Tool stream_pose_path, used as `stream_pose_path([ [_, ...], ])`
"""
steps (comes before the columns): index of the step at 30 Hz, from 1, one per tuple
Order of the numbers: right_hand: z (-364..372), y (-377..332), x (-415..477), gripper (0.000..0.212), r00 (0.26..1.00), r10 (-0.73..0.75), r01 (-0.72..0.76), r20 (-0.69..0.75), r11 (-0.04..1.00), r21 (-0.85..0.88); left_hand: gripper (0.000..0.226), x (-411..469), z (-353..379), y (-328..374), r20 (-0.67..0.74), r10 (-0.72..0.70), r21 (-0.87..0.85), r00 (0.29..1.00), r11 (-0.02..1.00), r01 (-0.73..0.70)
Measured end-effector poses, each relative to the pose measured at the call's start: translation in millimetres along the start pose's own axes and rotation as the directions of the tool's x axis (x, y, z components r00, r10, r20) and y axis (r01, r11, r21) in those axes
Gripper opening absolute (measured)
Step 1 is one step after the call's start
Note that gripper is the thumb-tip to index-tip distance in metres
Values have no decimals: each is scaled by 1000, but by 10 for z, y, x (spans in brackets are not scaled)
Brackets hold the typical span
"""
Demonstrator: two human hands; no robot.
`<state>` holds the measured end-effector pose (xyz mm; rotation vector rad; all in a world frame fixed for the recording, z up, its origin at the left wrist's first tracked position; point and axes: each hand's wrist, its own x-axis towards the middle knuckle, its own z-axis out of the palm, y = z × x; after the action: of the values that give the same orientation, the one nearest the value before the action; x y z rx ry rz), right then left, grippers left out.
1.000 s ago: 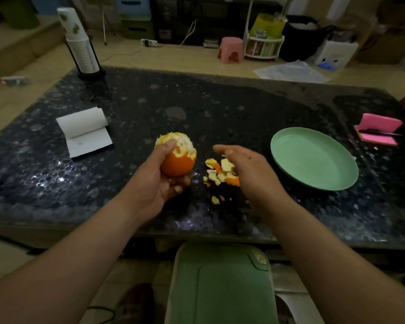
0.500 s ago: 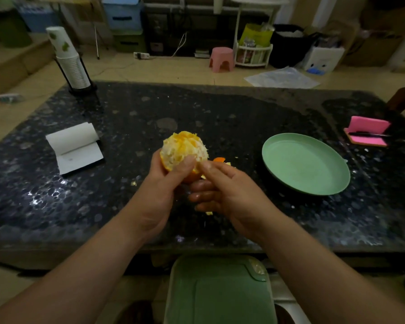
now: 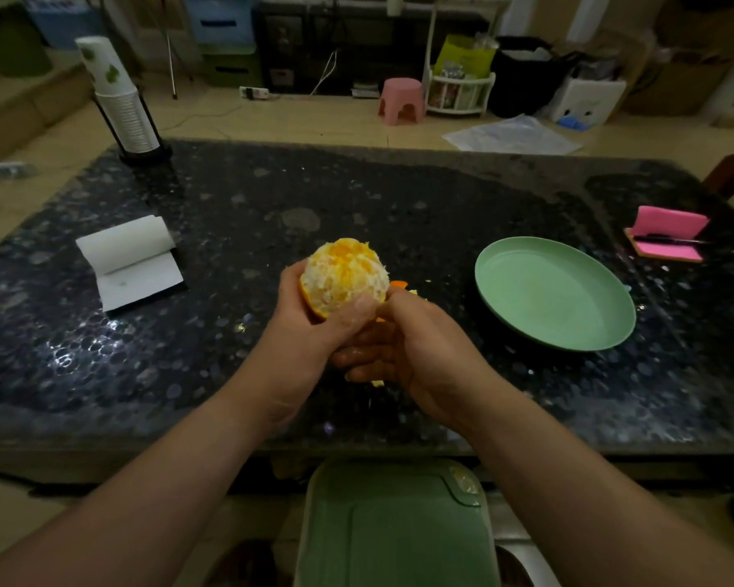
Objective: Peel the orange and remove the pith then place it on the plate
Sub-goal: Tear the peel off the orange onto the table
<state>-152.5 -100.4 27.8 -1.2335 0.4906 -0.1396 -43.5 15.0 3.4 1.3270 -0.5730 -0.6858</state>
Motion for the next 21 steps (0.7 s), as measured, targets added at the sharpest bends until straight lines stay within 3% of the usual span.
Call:
stream_pose_path([
  [5,-67,-12,19,32,999,0,-4,-39,996,-91,70,-12,2,-52,9,25,91,1000,995,-26],
  [10,-86,22,-5,29,998,34,-37,-43,997,-74,67,1,9,-70,28,16,131,999,991,-20],
  [12,-97,15,-14,32,998,53,-56,-30,995,-80,64,4,12,-37,-3,-31,86,1000,996,31],
  [16,-195,-59,6,32,999,19,-24,-31,984,-176,54,29,-29,46,18,-131,-169,991,977,133],
  [21,-247,-48,47,26,998,-54,50,-11,968,-244,62,62,-67,61,79,-144,-211,986,965,157],
])
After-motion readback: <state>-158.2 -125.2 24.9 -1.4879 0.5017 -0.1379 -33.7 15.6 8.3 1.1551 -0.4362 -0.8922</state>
